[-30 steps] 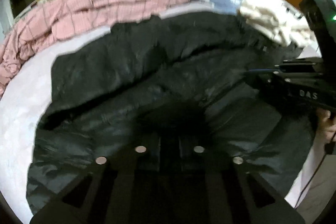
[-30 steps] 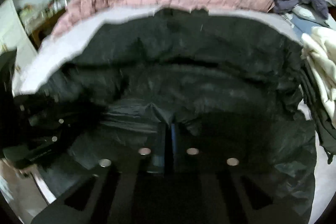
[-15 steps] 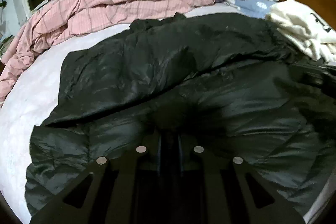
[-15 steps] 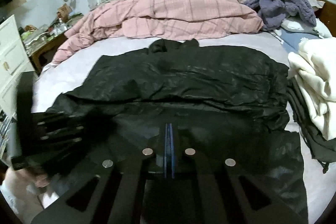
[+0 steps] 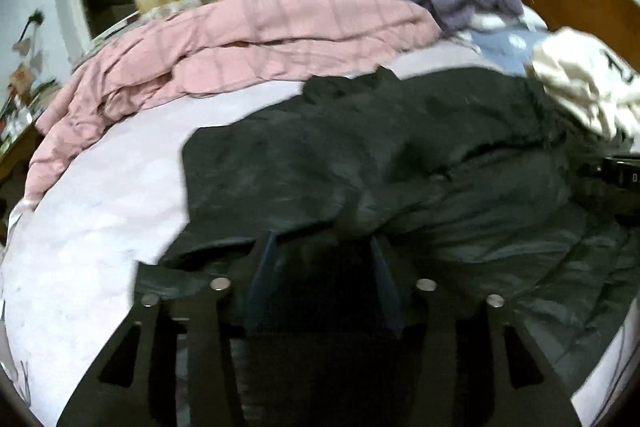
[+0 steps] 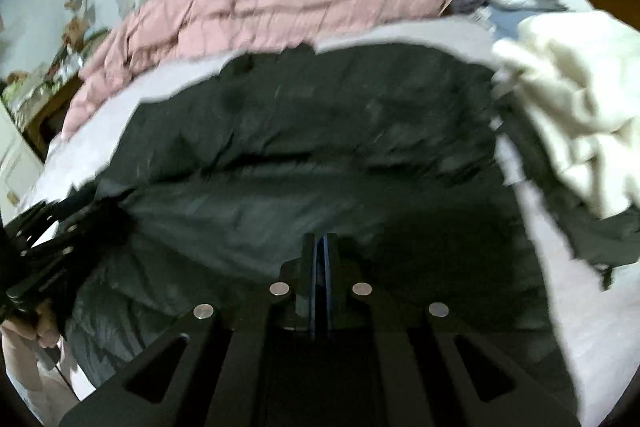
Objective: Fold large clothes
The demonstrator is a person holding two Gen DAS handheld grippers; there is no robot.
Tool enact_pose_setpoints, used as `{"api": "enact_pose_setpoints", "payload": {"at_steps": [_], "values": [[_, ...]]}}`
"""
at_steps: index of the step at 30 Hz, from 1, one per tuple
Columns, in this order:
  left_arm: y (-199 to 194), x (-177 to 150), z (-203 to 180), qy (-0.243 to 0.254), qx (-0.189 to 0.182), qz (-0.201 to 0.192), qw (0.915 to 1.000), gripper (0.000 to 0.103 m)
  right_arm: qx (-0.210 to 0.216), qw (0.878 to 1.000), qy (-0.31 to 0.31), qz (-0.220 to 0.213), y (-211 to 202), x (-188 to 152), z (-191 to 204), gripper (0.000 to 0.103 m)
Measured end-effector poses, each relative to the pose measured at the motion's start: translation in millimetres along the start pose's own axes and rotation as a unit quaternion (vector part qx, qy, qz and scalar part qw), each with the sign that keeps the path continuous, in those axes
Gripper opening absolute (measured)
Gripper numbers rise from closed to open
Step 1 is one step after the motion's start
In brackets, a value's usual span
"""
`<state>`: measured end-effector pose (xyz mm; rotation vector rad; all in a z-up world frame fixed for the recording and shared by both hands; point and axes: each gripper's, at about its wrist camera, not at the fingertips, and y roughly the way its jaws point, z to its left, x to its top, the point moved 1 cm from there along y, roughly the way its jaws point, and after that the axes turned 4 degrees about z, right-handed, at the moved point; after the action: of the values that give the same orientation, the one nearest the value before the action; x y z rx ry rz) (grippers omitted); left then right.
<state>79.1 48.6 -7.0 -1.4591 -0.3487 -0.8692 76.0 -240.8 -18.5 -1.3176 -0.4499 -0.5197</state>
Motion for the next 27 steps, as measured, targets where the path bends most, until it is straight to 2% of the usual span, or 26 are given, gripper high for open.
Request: {"api": "enact_pose_setpoints", "payload": {"at_steps": [2,4,5,6,8,9,12,14,16,21,24,26,27], "values": [[-2.2,-1.6,21.3,-0.016,0.005,0.009,0.9998,0.049,0.027,1.0,0.014,0.001,-7.3,5.4,-8.7,0.002],[6.8,-7.8,38.2,-0.023,0.03,0.035,0.9987,0.049,0.056,0.998,0.013,0.026,-3.2,7.7,-11.7,0.002],[13.8,-12.1,49.2,-0.031,0.037,0.05,0.9976,0.049,0.056,0.997,0.006,0.046,2.9,7.1,-10.8,0.002],[19.3,-17.1,58.6,-0.041,0.042,0.062,0.9964,0.049,0.041,0.997,-0.002,0.061,9.1,3.7,-10.3,0.002],[32.9,-25.8,76.6,-0.058,0.058,0.092,0.9924,0.049,-0.02,0.996,-0.002,0.083,24.3,0.0,-14.7,0.002],[40.6,-31.1,86.2,-0.067,0.074,0.108,0.9891,0.049,-0.028,0.996,0.007,0.09,29.6,-1.1,-21.3,0.002],[54.3,-50.0,107.9,-0.09,0.097,0.13,0.9827,0.052,-0.009,0.994,0.049,0.095,33.9,-0.1,-45.2,0.0],[53.9,-55.9,114.8,-0.106,0.082,0.125,0.983,0.052,0.003,0.994,0.059,0.095,34.0,0.9,-55.6,0.0],[50.3,-59.6,115.4,-0.11,0.085,0.118,0.9832,0.052,0.01,0.993,0.061,0.096,35.1,0.8,-59.6,0.0],[25.8,-60.3,104.1,-0.058,0.125,0.074,0.9877,0.047,-0.012,0.995,0.06,0.079,28.6,-4.2,-58.1,0.0],[-4.9,-55.8,98.8,-0.072,0.079,0.036,0.9936,0.046,-0.031,0.997,0.057,0.052,14.5,-9.9,-57.8,0.0],[-27.0,-53.7,83.9,-0.066,0.065,0.007,0.9957,0.046,-0.045,0.997,0.069,-0.003,-16.5,-22.3,-56.4,0.003],[-39.8,-53.4,71.4,-0.054,0.056,-0.009,0.997,0.046,-0.035,0.997,0.064,-0.028,-31.7,-29.7,-53.4,0.005]]}}
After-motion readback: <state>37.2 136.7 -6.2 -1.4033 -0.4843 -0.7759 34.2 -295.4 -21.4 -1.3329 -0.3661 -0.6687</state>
